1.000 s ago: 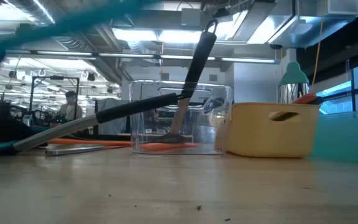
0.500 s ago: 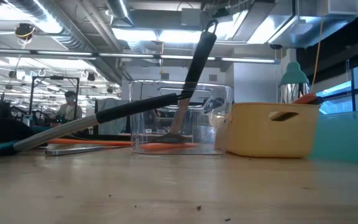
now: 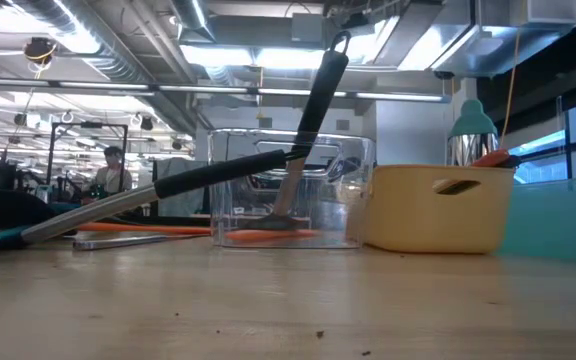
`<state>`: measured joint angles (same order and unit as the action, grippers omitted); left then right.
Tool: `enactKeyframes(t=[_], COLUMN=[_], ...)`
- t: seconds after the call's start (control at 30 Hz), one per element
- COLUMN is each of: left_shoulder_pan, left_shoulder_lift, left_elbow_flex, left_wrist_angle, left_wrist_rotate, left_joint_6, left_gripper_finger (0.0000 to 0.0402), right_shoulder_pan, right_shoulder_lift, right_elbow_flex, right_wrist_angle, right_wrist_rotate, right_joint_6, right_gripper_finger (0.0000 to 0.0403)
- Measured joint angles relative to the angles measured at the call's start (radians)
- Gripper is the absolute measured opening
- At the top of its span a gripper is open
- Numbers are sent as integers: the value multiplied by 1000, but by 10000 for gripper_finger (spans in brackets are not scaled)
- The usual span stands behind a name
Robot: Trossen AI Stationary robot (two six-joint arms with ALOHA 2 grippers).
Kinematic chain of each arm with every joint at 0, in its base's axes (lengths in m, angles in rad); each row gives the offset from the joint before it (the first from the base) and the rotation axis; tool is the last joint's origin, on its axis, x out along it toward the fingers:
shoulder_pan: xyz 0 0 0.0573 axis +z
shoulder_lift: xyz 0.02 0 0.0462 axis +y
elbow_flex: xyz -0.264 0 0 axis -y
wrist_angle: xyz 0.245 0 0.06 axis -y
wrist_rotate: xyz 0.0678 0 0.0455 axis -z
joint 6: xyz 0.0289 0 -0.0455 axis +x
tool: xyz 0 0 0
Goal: Pick & Place Kitchen Items
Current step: Put the blue spatula into the transparent bin
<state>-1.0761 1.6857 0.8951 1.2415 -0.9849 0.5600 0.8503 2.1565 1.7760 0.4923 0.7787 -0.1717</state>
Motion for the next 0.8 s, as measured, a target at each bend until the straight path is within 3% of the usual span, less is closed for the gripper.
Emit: enactKeyframes(t=[0.17,0.27,0.37,0.57,0.8], left_shoulder_pan=[45,67,87,150,175], left_shoulder_lift=[-44,-57,-46,-41,-41], left_elbow_flex=[0,1,2,1,1], left_wrist_angle=[31,32,-17,-79,-131], left_wrist_rotate=[173,255,264,315,324], left_joint_6=[37,3,-32,-157,-228], left_gripper_finger=[6,6,6,6,6], right_shoulder_pan=[-53,-76,-89,-105,-132], right_shoulder_lift=[-45,-46,-46,-46,-46], right_elbow_flex=[1,1,1,0,0], right_wrist_angle=[57,57,32,38,67], right_wrist_rotate=[-227,-296,-300,-198,-203], right_joint_6=[26,26,16,-135,-165], right_gripper_finger=[220,220,220,220,220])
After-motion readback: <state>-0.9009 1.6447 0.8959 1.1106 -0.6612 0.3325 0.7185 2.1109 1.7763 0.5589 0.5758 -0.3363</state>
